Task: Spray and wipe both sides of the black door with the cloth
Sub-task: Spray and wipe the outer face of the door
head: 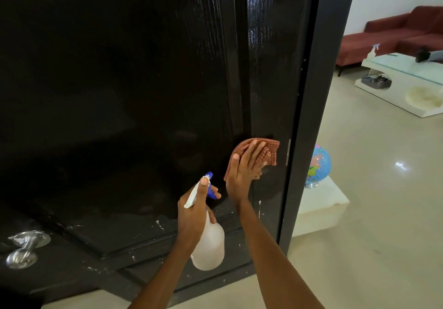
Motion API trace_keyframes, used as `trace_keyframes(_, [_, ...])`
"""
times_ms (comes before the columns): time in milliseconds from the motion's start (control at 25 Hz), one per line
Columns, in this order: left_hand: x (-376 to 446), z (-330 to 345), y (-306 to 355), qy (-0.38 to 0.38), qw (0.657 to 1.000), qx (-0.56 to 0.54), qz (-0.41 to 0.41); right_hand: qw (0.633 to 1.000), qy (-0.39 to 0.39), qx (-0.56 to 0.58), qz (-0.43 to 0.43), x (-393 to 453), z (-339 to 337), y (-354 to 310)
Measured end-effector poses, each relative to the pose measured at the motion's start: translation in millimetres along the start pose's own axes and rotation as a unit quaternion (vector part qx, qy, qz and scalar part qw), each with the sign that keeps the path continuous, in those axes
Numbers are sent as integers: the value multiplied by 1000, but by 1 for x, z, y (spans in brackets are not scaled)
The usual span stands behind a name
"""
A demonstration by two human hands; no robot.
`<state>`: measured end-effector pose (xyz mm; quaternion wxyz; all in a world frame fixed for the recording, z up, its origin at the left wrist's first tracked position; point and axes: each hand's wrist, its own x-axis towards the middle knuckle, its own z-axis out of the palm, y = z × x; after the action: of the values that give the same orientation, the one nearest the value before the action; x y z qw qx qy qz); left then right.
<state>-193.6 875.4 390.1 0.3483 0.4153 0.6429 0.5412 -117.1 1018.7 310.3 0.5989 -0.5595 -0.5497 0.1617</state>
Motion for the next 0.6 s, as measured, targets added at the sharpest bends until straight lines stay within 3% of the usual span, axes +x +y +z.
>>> trace_keyframes(80, [1,0,-5,-4,1000,1,-6,992,-82,-88,-32,-18,-2,43])
trace_keyframes(160, [0,0,-12,-12,1000,6,-9,981,-145,-128,-6,-54,0,93])
trace_keyframes(280, [2,1,-27,-13,1000,-2,-12,975,-190,-90,71,-110,0,139])
trace_keyframes(320, [4,3,-31,-19,1000,-4,-9,972,-201,-104,59,-120,-1,148])
trace_keyframes(600, [6,11,-98,-23,1000,-19,9,989,-106,-98,-26,-96,12,144])
